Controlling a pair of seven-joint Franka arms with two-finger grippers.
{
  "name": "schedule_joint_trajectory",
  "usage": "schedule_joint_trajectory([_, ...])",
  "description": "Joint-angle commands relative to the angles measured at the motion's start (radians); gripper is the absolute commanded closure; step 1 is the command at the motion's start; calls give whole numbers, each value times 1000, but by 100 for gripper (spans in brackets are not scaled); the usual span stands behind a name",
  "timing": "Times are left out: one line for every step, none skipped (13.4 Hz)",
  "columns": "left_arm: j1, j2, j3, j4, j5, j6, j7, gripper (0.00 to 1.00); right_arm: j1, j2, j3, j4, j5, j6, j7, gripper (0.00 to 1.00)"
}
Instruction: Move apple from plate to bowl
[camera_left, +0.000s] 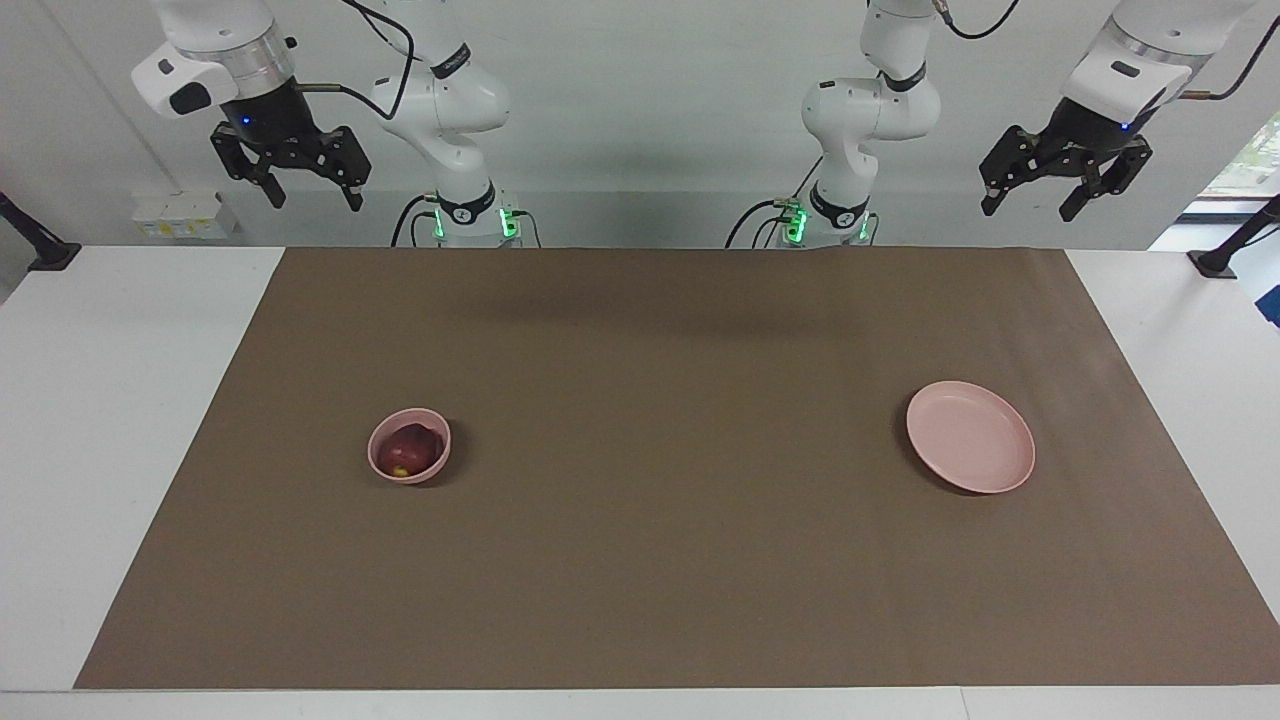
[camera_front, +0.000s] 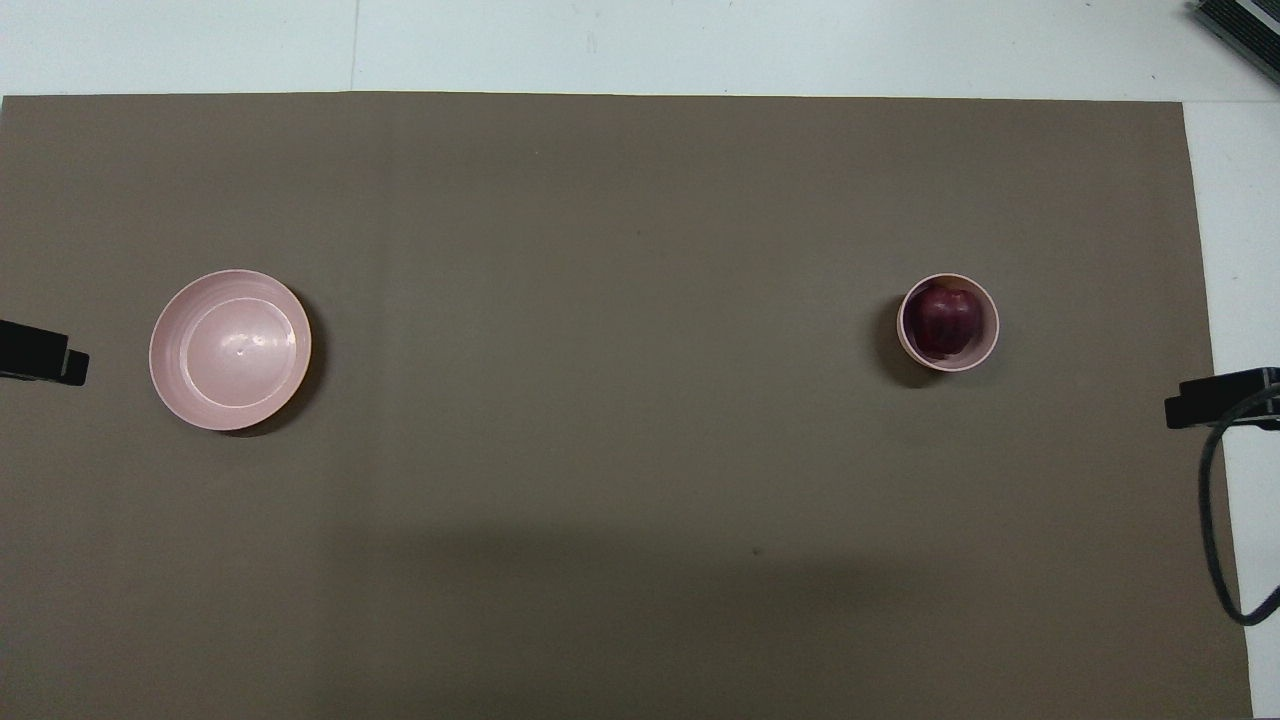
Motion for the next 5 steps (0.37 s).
schedule_joint_trajectory([-3, -15, 0, 0, 21, -16, -3, 0, -1, -29, 4, -35, -13, 23, -10, 0])
schedule_joint_trajectory([-3, -15, 0, 0, 21, -16, -3, 0, 0, -29, 4, -35, -13, 22, -10, 0])
schedule_joint_trajectory([-3, -15, 0, 0, 21, -16, -3, 0, -1, -29, 4, -35, -13, 22, -11, 0])
schedule_joint_trajectory([-3, -15, 0, 0, 21, -18, -3, 0, 0, -29, 4, -35, -11, 22, -11, 0])
schedule_joint_trajectory([-3, -17, 0, -2, 21, -19, -3, 0, 0, -28, 4, -33, -8, 22, -8, 0])
